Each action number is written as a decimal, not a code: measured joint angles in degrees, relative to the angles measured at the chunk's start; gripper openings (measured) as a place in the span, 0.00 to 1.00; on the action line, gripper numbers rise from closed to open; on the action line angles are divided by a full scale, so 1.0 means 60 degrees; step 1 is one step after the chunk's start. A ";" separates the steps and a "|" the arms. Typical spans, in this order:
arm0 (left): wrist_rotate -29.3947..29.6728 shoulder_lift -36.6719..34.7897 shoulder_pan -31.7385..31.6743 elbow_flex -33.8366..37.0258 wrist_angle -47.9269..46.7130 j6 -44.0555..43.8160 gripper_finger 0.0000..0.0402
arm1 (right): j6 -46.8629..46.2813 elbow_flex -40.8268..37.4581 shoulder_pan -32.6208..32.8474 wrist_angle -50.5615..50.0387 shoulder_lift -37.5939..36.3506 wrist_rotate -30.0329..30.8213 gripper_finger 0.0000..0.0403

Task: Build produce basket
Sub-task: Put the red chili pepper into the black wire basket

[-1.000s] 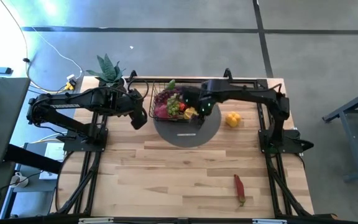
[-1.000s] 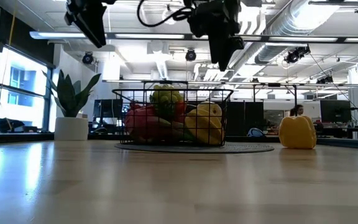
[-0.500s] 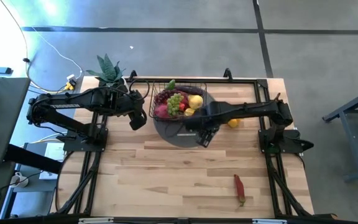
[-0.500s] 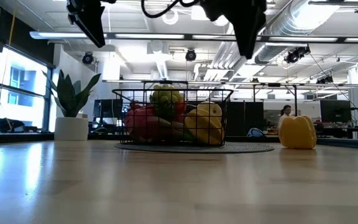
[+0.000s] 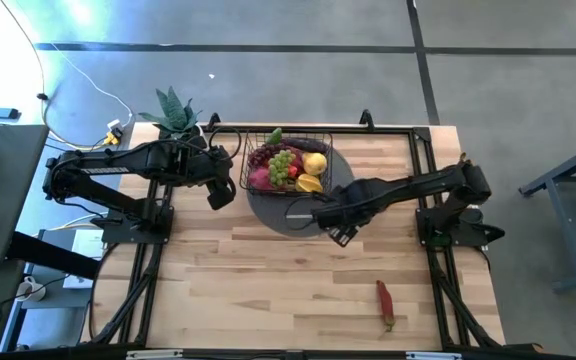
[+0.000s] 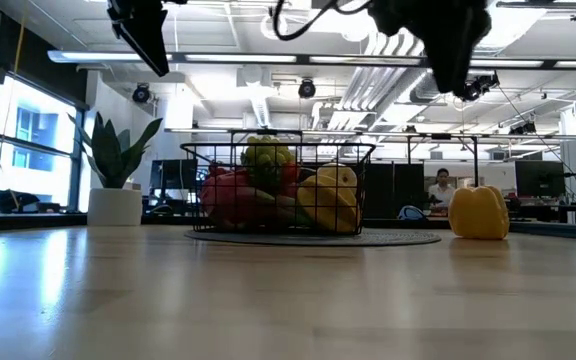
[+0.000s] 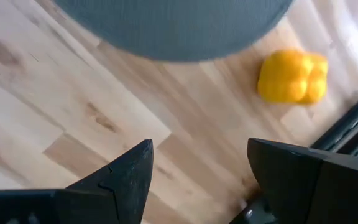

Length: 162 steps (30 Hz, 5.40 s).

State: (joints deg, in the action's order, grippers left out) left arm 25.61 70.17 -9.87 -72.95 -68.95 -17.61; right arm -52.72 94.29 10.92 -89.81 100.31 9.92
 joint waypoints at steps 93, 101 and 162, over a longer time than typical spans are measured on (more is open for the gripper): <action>-0.2791 0.0000 -0.1035 0.0000 -0.0022 -0.2534 0.70 | -0.9928 -0.4505 0.5704 0.5800 0.0464 -0.3118 0.64; -0.2790 0.0000 -0.1035 0.0000 -0.0022 -0.2534 0.70 | -1.0007 -0.4505 0.5708 0.5845 0.0935 -0.3436 0.56; -0.2932 0.0001 -0.1035 0.0000 0.0347 -0.0043 0.70 | -0.1521 -0.5178 -0.0341 1.3482 -0.1671 -0.0279 0.20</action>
State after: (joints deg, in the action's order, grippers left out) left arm 8.01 70.18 -16.08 -72.95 -66.87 -17.87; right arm -61.84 63.22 8.87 -8.92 90.29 8.24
